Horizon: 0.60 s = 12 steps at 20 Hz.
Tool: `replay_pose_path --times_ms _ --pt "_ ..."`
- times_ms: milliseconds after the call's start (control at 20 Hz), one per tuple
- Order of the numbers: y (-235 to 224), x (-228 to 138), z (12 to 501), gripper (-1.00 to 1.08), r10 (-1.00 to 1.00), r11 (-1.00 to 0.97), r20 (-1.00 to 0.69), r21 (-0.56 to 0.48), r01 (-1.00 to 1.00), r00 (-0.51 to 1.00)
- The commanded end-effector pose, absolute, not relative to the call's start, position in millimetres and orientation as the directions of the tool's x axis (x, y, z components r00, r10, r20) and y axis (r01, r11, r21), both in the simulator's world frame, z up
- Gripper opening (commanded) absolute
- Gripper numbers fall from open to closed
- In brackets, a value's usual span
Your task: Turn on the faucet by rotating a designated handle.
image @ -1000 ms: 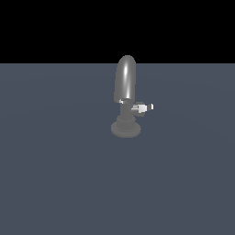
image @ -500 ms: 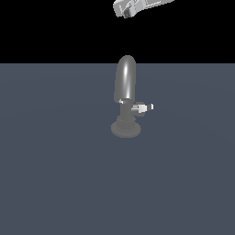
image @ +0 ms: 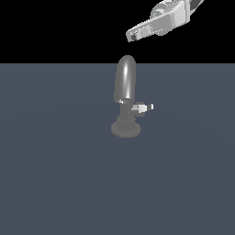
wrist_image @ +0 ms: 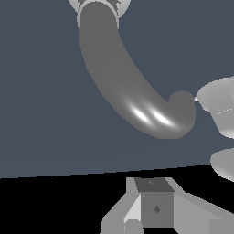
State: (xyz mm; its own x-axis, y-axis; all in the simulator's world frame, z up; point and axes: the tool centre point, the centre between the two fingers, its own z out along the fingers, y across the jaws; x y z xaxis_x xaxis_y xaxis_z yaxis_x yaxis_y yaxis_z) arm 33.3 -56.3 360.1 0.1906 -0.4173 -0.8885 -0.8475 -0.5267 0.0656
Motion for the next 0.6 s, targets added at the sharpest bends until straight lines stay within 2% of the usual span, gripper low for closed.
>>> replay_pose_path --times_ms 0,550 --pt "-63 40 348 -1.00 -0.404 -0.491 -0.906 0.095 -0.866 0.130" --pt "-88 57 292 -1.00 -0.324 -0.348 -0.939 0.229 -0.909 -0.113"
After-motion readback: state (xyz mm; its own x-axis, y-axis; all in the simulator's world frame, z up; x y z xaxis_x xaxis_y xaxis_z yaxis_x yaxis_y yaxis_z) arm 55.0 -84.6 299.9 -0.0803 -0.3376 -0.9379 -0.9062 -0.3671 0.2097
